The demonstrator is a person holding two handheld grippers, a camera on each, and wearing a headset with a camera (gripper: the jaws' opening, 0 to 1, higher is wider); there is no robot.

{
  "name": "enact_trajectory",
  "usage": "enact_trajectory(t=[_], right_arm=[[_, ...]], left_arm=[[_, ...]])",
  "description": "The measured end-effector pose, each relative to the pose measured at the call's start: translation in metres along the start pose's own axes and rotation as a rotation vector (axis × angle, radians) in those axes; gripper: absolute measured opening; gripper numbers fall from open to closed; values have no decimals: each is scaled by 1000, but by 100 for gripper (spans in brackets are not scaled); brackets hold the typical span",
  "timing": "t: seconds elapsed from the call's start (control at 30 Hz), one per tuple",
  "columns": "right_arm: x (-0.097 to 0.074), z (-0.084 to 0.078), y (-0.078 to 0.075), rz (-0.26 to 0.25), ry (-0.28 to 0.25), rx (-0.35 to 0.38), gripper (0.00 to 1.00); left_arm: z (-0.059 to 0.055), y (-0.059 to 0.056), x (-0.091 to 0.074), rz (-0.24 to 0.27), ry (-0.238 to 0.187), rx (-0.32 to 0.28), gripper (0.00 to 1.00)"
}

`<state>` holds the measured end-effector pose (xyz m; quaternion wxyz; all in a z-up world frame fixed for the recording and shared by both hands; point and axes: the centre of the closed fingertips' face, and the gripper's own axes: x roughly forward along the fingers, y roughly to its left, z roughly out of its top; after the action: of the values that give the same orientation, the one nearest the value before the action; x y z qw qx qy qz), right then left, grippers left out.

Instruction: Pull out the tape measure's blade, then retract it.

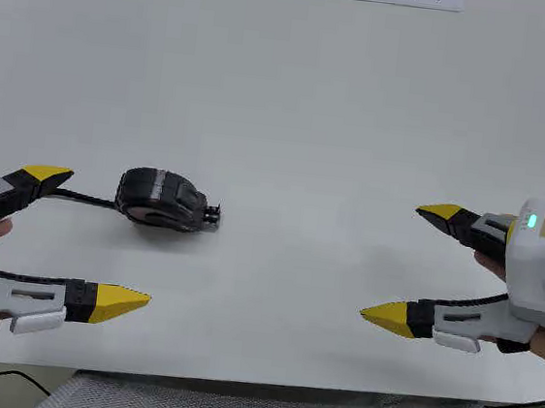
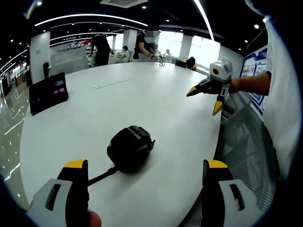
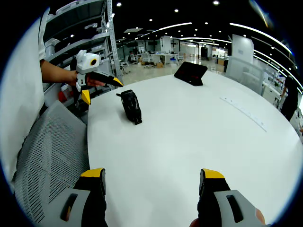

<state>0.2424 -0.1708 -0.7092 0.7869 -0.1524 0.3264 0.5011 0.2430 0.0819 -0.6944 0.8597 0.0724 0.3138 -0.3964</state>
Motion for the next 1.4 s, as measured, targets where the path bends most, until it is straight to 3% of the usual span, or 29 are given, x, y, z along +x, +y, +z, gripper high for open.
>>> enact_trajectory(t=[0.23, 0.33, 0.73, 1.4], right_arm=[[0, 0, 0, -3, -1, -6, 80], [-2, 6, 1, -3, -29, -6, 78], [-1, 6, -1, -13, -33, -10, 72], [4, 3, -3, -3, -19, -17, 71]], left_arm=[[-1, 0, 0, 1, 3, 3, 99], [-1, 2, 0, 6, 6, 6, 99], [-4, 7, -1, 29, 19, 18, 96], [-5, 8, 3, 12, 30, 18, 95]])
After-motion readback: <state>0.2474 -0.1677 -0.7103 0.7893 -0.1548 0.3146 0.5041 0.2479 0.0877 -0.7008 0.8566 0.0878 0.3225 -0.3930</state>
